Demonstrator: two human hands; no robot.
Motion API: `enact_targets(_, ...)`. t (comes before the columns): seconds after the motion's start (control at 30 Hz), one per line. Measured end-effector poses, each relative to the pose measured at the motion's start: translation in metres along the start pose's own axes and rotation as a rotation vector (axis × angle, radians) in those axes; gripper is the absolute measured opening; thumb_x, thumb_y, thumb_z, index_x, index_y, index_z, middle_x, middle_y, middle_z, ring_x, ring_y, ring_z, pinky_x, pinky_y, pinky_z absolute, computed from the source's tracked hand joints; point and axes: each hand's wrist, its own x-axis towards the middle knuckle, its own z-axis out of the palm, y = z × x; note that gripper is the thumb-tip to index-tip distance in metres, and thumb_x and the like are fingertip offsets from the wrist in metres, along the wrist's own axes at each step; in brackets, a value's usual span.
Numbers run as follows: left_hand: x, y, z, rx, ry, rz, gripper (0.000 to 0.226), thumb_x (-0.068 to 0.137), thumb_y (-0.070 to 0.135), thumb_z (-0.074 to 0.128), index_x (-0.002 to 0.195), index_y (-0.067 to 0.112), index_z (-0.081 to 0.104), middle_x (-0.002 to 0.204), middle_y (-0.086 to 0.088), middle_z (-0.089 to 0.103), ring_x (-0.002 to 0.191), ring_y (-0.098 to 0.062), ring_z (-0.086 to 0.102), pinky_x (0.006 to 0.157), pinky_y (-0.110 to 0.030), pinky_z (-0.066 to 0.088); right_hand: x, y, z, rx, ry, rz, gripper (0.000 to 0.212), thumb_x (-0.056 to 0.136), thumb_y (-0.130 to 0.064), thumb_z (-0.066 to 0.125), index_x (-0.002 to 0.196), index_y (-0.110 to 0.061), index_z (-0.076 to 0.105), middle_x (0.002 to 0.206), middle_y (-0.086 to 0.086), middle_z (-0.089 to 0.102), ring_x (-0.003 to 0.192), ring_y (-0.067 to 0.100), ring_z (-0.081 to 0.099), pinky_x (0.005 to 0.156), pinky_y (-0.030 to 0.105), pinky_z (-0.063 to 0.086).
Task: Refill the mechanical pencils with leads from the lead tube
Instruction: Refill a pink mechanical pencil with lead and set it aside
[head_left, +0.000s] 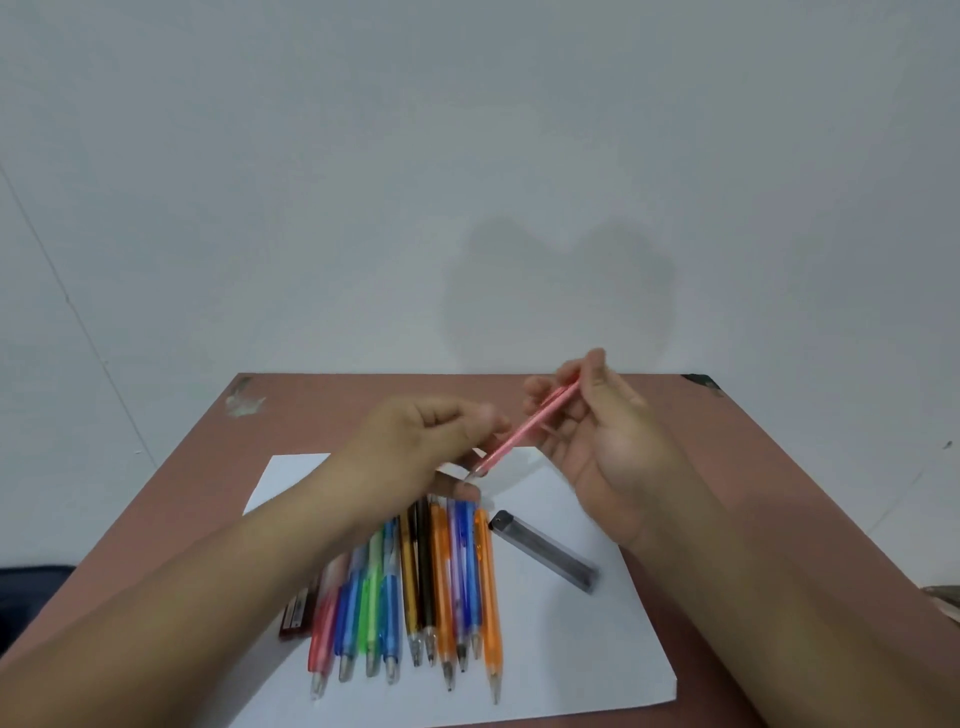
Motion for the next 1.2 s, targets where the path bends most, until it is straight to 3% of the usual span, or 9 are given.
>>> enact_targets(0.1,-0.004,0.007,-0.001,-0.342,-0.162,-0.249,0.069,0.09,0.063,0.047,0.114,0.003,0.071,0.107,-0.02,0.072,0.089,-0.028,0.069,0.071,-0.035,0.061,0.002,-0.01,-0.003,0.275,0.012,0.012,0.038,0.101,-0.052,0.042,0.09,-0.017,0.054,0.071,0.006,0.059,0.071,0.023,0.064,0.079,0.047,0.059)
enact_targets(0.2,-0.007,0.011,0.005,-0.449,-0.315,-0.295,0.085,0.086,0.074,0.036,0.117,0.004,0.071,0.109,-0.022,0.069,0.09,-0.032,0.069,0.073,-0.038,0.061,0.005,-0.021,-0.008,0.506,-0.02,0.004,0.044,0.103,-0.055,0.038,0.085,-0.018,0.053,0.067,0.001,0.044,0.055,0.015,0.047,0.063,0.032,0.053)
enact_targets(0.3,-0.009,0.01,0.012,-0.502,-0.367,-0.272,0.085,0.087,0.076,0.034,0.119,0.006,0.07,0.11,-0.021,0.069,0.091,-0.032,0.069,0.073,-0.037,0.059,0.004,-0.027,-0.013,0.622,-0.049,0.026,0.047,0.102,-0.051,0.037,0.075,-0.015,0.051,0.066,0.0,0.037,0.052,0.015,0.034,0.051,0.025,0.037)
enact_targets(0.4,-0.009,0.007,0.017,-0.527,-0.395,-0.23,0.084,0.089,0.076,0.035,0.121,0.007,0.069,0.112,-0.02,0.069,0.091,-0.031,0.068,0.073,-0.036,0.056,0.002,-0.03,-0.016,0.666,-0.049,0.023,0.043,0.098,-0.044,0.038,0.067,-0.015,0.046,0.063,-0.001,0.034,0.05,0.015,0.031,0.049,0.025,0.03)
enact_targets(0.9,-0.007,-0.002,0.021,-0.583,-0.382,-0.203,0.08,0.086,0.072,0.043,0.125,0.007,0.068,0.107,-0.014,0.069,0.088,-0.026,0.066,0.07,-0.032,0.053,-0.001,-0.034,-0.019,0.686,0.019,-0.07,0.032,0.088,-0.034,0.034,0.061,-0.017,0.038,0.059,-0.001,0.027,0.049,0.016,0.024,0.05,0.025,0.026)
enact_targets(1.2,-0.007,-0.003,0.021,-0.565,-0.375,-0.191,0.078,0.087,0.071,0.043,0.124,0.008,0.069,0.103,-0.012,0.07,0.085,-0.024,0.065,0.066,-0.03,0.052,-0.002,-0.035,-0.018,0.704,0.019,-0.063,0.039,0.092,-0.038,0.033,0.06,-0.016,0.039,0.06,-0.002,0.027,0.049,0.015,0.024,0.051,0.025,0.025)
